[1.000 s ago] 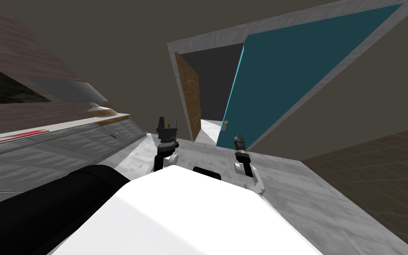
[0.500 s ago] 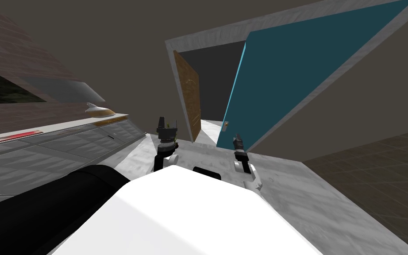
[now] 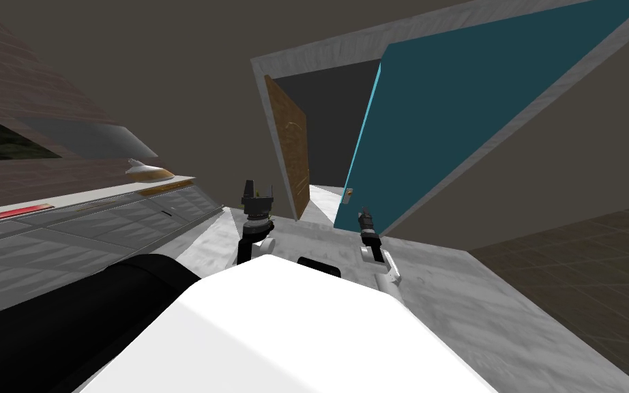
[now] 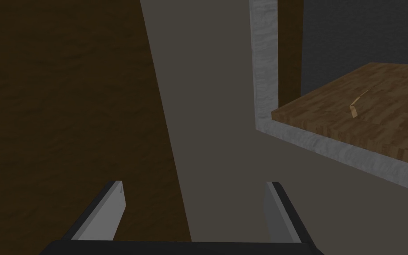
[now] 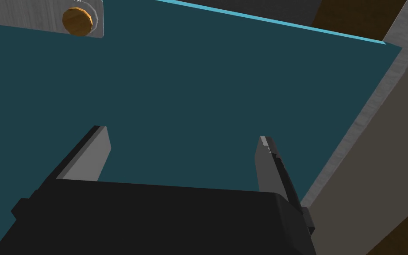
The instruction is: Push the door open
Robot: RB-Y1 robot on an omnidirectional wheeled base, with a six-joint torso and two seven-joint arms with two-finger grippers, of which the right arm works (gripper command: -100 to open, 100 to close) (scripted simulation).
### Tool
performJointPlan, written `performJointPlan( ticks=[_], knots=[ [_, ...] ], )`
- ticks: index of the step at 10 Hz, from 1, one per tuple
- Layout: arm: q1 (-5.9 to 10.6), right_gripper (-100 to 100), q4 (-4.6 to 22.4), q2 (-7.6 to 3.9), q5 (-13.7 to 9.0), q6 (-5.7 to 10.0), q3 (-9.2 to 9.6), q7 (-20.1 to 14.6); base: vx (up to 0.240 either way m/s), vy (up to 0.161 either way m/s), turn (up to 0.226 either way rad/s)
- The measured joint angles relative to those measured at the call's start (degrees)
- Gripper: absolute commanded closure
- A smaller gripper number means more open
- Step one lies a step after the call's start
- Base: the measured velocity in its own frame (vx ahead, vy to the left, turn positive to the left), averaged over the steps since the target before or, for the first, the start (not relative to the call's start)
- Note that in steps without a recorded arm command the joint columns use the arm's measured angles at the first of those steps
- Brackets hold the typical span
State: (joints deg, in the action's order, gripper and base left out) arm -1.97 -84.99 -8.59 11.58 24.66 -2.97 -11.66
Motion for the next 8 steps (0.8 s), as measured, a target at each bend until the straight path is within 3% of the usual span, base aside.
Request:
performJointPlan(
  ticks=[4, 8],
  knots=[
    [3.67, -100, 6.54, -0.97, 0.81, 0.33, -0.66, -2.52, 0.073, 0.013, -0.007],
    [5.77, -100, 11.34, -1.96, 1.28, 0.78, -1.11, -4.55, 0.046, 0.009, -0.006]
  ],
)
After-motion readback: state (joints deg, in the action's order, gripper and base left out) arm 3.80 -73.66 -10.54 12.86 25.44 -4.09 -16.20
